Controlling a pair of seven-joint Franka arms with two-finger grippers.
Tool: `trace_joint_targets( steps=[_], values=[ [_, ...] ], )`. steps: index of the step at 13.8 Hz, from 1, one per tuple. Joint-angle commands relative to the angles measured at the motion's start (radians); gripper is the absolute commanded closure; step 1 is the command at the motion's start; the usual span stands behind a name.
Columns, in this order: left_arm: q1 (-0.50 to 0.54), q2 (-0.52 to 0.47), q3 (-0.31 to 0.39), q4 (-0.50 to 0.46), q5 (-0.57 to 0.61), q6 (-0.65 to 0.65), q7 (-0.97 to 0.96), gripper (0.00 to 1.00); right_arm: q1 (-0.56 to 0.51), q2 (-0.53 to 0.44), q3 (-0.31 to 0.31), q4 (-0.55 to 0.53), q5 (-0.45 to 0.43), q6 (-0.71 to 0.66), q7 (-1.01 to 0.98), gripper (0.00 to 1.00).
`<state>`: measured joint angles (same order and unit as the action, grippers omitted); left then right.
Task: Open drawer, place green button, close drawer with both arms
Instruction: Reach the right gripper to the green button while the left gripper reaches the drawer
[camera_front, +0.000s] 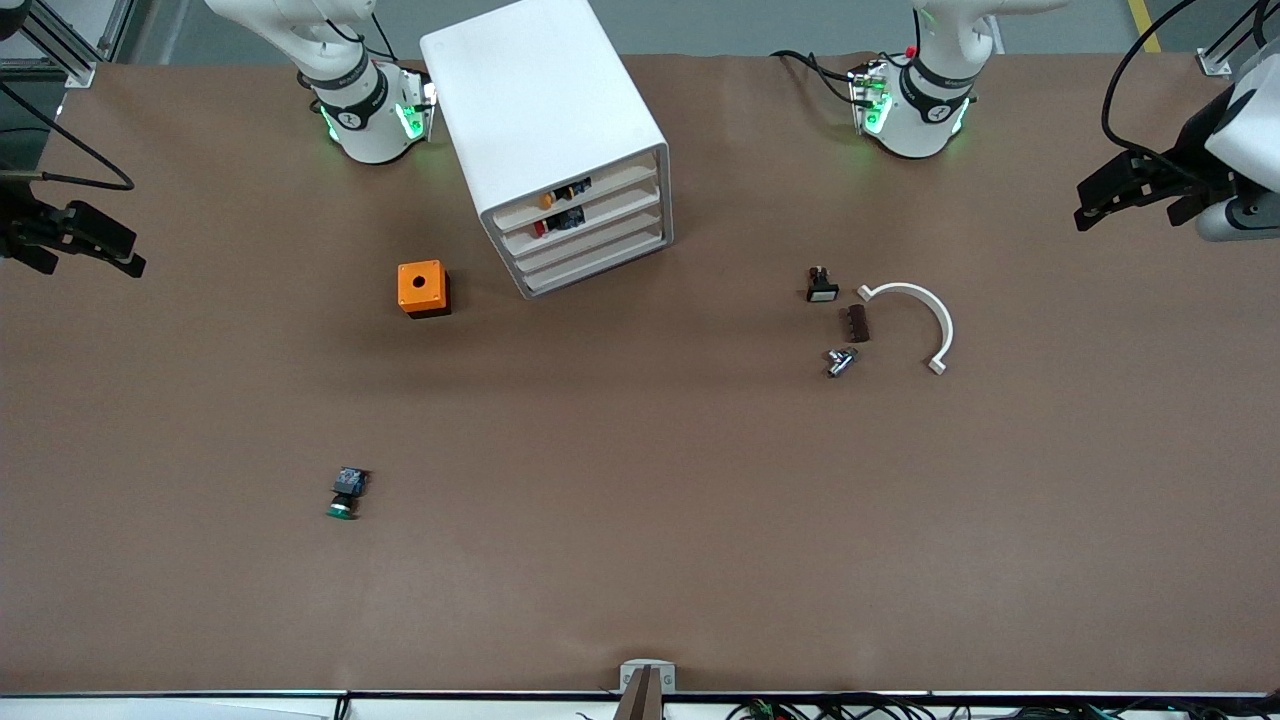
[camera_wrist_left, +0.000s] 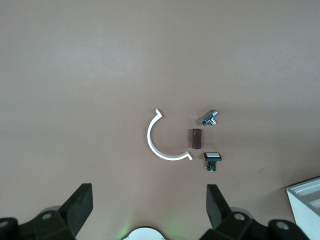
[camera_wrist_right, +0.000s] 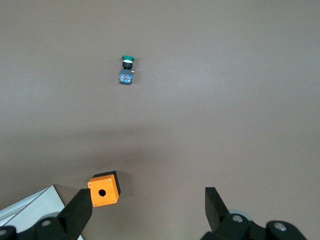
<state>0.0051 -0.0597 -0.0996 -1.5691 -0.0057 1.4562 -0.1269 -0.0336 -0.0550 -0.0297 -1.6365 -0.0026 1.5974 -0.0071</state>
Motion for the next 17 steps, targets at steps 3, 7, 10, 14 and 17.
trace_joint_targets(
  steps=[3,7,10,14,17],
  values=[
    [0.003,0.052,-0.008,0.066,0.016,-0.022,0.004,0.00,-0.014,-0.011,0.014,-0.008,-0.008,-0.001,0.006,0.00],
    [0.000,0.155,-0.008,0.107,0.012,-0.019,-0.002,0.00,-0.009,0.015,0.019,0.015,-0.016,0.019,-0.004,0.00],
    [-0.033,0.231,-0.009,0.107,0.003,0.031,-0.013,0.00,-0.008,0.088,0.019,0.038,-0.008,0.081,-0.007,0.00],
    [-0.120,0.381,-0.009,0.138,-0.002,0.136,-0.177,0.00,0.037,0.234,0.019,0.072,-0.010,0.171,-0.027,0.00],
    [-0.207,0.518,-0.009,0.216,-0.002,0.141,-0.431,0.00,0.040,0.351,0.021,0.075,0.004,0.261,-0.022,0.00]
  ],
)
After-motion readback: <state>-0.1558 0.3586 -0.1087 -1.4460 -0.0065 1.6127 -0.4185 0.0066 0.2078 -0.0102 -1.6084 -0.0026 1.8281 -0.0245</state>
